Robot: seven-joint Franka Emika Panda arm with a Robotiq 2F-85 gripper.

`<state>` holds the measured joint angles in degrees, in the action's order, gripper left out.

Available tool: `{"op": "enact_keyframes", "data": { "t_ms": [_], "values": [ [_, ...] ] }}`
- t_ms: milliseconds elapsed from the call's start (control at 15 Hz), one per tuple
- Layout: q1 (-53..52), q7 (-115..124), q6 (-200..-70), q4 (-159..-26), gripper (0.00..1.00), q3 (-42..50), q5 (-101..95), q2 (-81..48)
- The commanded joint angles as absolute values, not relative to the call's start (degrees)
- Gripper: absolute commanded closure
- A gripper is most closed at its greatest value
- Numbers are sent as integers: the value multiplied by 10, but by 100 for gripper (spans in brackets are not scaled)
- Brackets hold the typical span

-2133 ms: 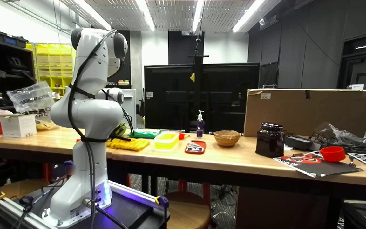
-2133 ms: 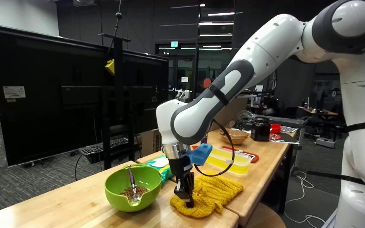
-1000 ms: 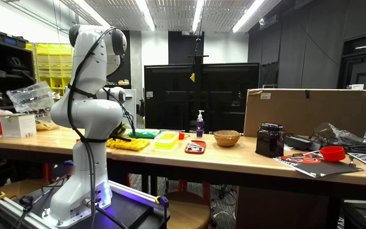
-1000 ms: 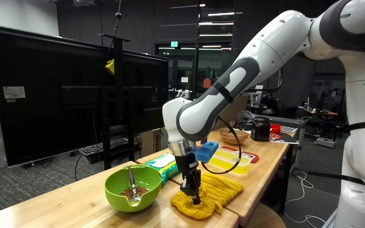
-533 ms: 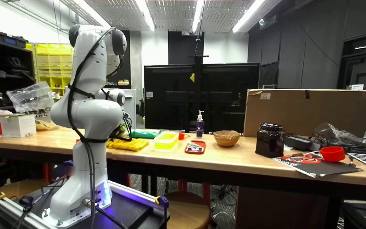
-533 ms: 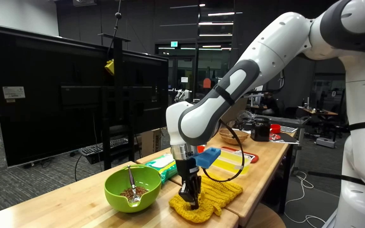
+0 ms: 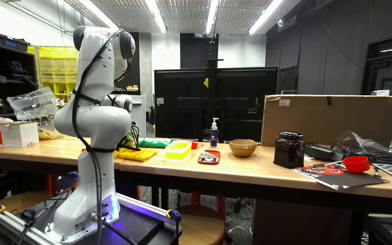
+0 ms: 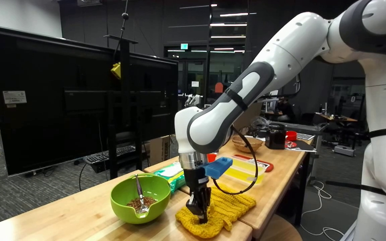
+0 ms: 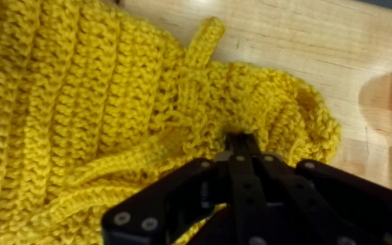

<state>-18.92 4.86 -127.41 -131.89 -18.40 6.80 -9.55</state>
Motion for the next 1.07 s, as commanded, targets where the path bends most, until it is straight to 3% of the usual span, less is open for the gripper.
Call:
{"op": "enact_keyframes", "data": {
  "t_ms": [0, 400, 1000],
  "values": [
    [-195, 80, -1230, -1308, 100, -177, 24, -91],
    [-191, 108, -1105, -1267, 100, -167, -67, -79],
    [-172, 95, -1083, -1261, 100, -143, -129, -79]
  ]
}}
